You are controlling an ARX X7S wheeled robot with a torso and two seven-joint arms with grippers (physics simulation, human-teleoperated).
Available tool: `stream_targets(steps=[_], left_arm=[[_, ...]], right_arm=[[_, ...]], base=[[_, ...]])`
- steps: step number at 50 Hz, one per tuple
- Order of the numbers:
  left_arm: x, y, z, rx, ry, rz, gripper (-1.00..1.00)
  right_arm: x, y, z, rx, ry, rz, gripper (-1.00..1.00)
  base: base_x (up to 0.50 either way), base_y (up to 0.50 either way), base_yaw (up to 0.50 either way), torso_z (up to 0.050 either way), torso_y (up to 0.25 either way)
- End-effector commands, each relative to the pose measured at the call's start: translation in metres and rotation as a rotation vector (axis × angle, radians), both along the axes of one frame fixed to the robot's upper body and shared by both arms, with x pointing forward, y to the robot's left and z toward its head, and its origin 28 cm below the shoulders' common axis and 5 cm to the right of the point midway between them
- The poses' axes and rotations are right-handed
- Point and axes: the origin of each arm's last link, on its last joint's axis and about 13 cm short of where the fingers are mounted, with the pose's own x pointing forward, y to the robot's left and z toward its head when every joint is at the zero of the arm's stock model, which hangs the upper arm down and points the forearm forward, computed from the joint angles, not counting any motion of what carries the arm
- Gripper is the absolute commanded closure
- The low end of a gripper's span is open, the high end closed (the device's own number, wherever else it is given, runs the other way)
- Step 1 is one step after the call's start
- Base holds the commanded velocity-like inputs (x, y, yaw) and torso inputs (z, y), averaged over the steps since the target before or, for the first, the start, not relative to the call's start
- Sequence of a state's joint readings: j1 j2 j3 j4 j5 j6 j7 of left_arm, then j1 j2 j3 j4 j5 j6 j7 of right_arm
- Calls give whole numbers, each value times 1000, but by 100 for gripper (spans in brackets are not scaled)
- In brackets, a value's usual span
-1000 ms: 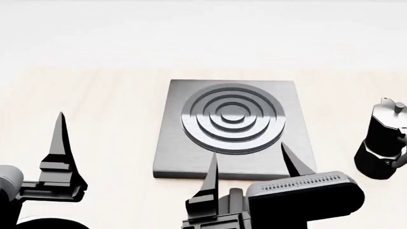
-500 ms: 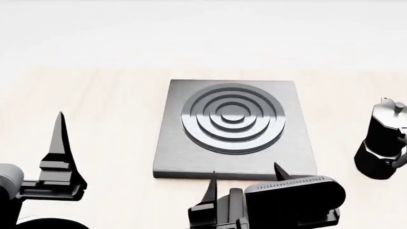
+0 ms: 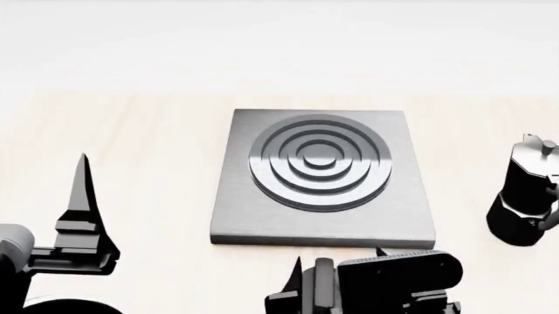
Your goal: Turn on the stove.
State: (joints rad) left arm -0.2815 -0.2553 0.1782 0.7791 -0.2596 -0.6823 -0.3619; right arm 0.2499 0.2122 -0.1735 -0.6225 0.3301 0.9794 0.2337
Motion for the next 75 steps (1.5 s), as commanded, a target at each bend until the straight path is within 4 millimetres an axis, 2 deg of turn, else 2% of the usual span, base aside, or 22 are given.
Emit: stream_targets(steps=[1, 36, 75], left_arm=[[0, 0, -1, -5, 2, -5, -100], [1, -1, -1, -7, 6, -3, -100], [2, 0, -1, -8, 11, 0, -100]], right_arm=[[1, -1, -6, 13, 61, -20, -100], [11, 3, -20, 59, 241, -27, -100], [28, 3, -34, 91, 318, -42, -100]], base=[[0, 0, 0, 0, 0], [0, 0, 0, 0, 0], [0, 0, 0, 0, 0]])
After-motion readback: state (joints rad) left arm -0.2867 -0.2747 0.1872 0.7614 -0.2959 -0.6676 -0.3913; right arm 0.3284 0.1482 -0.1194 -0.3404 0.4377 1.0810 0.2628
